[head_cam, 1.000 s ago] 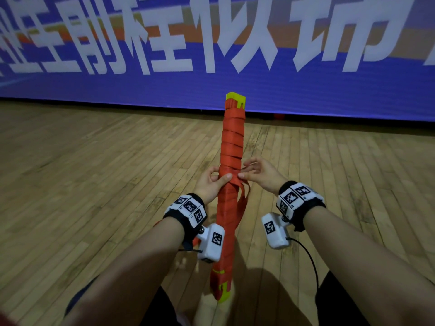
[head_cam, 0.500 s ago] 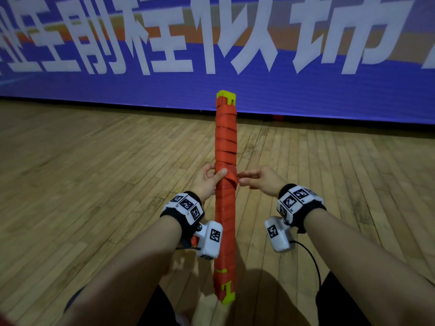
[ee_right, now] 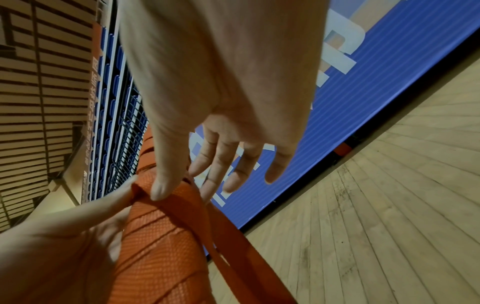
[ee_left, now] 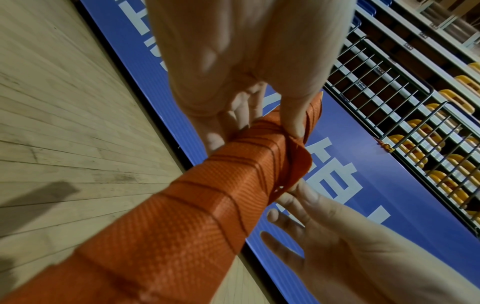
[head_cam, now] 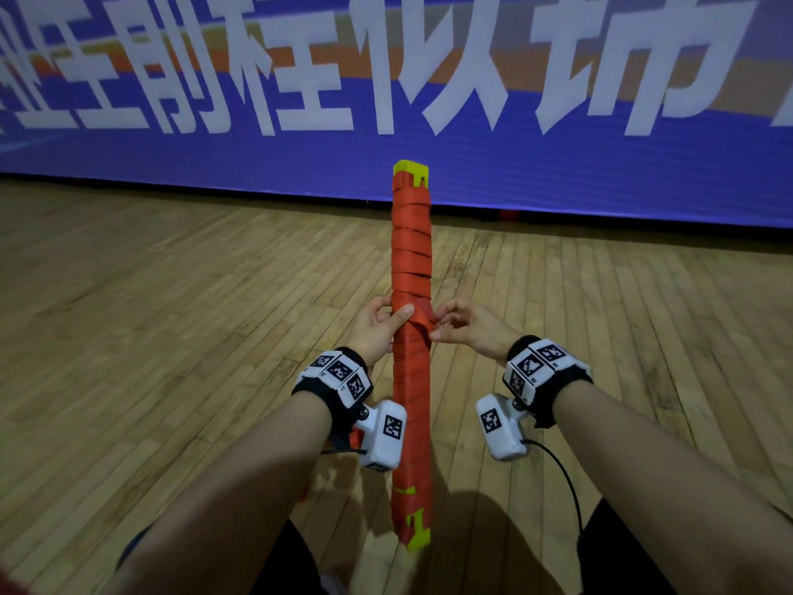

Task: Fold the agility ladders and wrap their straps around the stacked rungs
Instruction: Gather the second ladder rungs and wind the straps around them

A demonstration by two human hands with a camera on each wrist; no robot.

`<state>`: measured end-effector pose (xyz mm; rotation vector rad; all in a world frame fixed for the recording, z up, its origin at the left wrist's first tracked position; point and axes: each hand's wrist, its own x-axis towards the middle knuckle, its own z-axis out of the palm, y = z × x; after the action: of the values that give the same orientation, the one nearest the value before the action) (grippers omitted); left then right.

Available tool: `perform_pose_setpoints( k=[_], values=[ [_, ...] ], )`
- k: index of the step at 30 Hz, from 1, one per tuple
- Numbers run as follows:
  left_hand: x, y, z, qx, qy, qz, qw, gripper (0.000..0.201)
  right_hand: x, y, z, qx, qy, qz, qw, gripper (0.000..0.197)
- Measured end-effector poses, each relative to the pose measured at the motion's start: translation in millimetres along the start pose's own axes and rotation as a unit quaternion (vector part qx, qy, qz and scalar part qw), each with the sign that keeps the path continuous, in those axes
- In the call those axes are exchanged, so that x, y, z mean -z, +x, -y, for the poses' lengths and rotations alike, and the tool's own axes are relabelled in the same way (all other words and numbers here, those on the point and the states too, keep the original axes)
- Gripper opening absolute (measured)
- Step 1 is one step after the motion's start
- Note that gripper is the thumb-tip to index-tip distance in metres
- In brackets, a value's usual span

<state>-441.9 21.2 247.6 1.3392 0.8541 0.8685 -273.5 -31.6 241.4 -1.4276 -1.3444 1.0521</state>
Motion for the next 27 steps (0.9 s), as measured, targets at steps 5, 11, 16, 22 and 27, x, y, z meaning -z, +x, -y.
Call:
perform_pose_setpoints(
  k=[5, 11, 16, 22, 27],
  values=[
    [2, -1, 2, -0.003, -0.002, -0.006, 1.0, 0.019, -2, 3, 0, -0.014, -0.006, 0.018, 1.0, 0.024],
    [6, 3, 5, -0.007, 0.018, -0.014, 1.0, 0.02, 4, 2, 2, -0.011, -0.052, 0.029, 0.998, 0.015],
    [10, 6, 10, -0.005, 0.036, -0.031, 0.999, 0.036, 13, -3, 8, 0.014, -0.08, 0.029, 0.996, 0.014],
    [8, 2, 5, 0.007, 0.041, 0.016, 0.999, 0.029, 15, 2, -2, 0.012, -0.14, -0.03, 0.99, 0.02],
    [2, -3, 2, 0.026, 0.034, 0.063, 0.997, 0.028, 10, 3, -4, 0.011, -0.149, -0.028, 0.988, 0.008]
  ],
)
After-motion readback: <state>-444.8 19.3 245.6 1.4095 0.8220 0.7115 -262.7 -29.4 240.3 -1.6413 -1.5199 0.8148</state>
